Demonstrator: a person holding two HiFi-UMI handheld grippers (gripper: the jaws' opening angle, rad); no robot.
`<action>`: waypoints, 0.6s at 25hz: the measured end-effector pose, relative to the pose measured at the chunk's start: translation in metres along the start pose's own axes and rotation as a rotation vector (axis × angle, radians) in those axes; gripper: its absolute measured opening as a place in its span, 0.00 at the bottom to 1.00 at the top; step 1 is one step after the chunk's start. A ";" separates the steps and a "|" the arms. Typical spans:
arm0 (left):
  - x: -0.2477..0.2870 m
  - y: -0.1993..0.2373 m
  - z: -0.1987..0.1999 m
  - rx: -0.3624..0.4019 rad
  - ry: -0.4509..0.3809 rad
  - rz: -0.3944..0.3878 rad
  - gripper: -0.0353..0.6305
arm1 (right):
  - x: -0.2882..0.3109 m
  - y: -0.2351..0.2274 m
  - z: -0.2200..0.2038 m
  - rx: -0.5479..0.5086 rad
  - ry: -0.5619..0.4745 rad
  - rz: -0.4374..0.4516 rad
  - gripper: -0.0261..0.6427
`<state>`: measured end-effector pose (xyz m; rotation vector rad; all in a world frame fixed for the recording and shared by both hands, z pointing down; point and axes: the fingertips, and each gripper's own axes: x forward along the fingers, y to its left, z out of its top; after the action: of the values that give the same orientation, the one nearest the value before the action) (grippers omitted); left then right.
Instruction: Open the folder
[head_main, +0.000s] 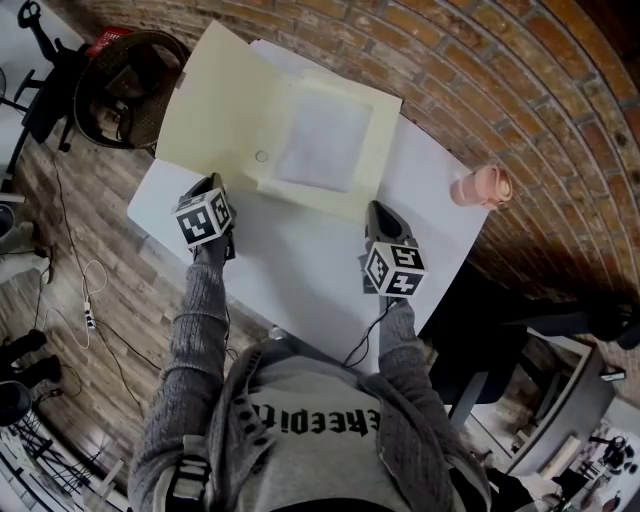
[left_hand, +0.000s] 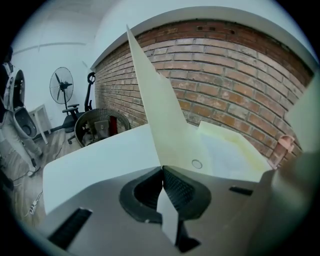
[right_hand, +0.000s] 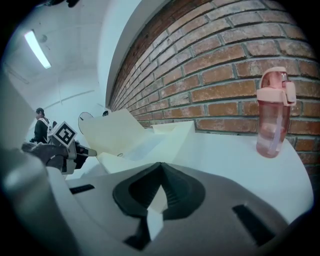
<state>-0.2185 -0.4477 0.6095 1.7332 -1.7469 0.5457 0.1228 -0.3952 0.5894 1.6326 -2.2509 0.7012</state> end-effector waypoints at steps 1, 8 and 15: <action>0.001 0.000 -0.001 -0.004 0.005 -0.005 0.07 | 0.000 0.000 0.000 0.001 0.000 0.000 0.05; -0.019 -0.013 0.013 -0.004 -0.070 -0.040 0.07 | -0.001 -0.001 0.000 0.001 -0.002 0.000 0.05; -0.033 -0.028 0.028 0.016 -0.149 -0.068 0.07 | 0.000 0.001 0.000 -0.005 -0.002 0.006 0.05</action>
<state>-0.1957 -0.4436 0.5638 1.8795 -1.7809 0.4117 0.1217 -0.3945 0.5891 1.6254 -2.2584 0.6956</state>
